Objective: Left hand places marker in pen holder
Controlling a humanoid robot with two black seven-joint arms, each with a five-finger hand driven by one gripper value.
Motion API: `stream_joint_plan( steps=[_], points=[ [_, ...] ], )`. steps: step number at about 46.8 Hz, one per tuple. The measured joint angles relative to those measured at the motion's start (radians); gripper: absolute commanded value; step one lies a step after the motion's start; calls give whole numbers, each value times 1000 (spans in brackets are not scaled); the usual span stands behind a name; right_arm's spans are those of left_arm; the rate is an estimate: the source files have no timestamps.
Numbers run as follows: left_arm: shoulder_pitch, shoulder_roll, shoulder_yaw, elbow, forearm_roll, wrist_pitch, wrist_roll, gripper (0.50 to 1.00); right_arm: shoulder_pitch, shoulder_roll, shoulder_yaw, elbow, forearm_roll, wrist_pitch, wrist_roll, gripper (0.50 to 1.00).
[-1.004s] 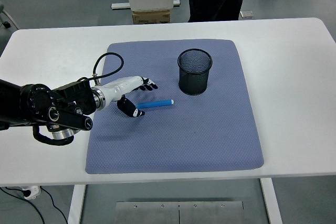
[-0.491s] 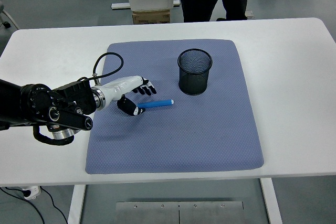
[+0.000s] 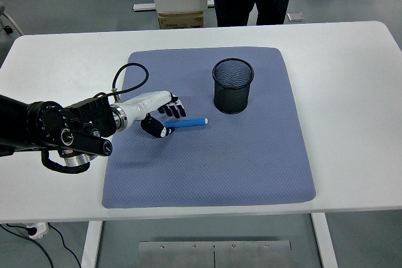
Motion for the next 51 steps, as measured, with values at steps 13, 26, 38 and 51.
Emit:
stream_joint_plan(
  steps=[13,26,38,51],
  points=[
    [0,-1,0,0,2,0,0,572,0,0,0,0,0,0,0,1000],
    [1,-1,0,1,2,0,0,560,0,0,0,0,0,0,0,1000],
    [1,-1,0,1,9,0,0,560,0,0,0,0,0,0,0,1000],
    [2,-3,17,2,14,0,-2,560,0,0,0,0,0,0,0,1000]
  ],
)
